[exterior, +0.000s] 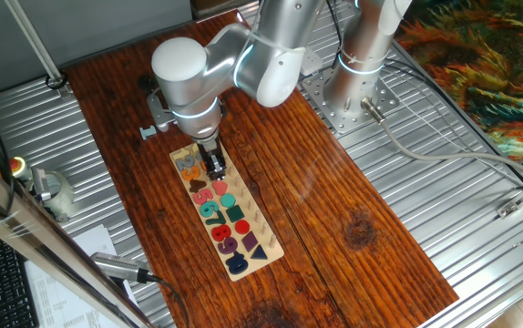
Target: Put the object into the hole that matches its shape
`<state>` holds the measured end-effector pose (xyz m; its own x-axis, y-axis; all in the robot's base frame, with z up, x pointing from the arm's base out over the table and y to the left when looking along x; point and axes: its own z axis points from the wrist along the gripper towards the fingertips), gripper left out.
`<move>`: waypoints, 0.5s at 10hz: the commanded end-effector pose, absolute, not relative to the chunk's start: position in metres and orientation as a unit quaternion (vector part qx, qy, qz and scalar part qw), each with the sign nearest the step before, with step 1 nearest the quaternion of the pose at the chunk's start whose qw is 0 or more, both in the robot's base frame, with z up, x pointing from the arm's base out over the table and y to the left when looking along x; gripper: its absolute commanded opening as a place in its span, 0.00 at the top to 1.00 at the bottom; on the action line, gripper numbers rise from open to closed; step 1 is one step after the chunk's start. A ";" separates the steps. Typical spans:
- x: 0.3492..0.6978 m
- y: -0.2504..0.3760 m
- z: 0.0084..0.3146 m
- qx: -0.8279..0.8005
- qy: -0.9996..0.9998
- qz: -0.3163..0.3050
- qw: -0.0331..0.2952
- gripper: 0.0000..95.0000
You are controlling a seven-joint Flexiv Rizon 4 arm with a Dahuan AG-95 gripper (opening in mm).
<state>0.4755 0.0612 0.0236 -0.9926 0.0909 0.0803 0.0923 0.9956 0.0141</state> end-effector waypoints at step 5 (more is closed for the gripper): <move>0.476 0.061 0.025 -0.044 -0.998 -0.012 0.040 0.40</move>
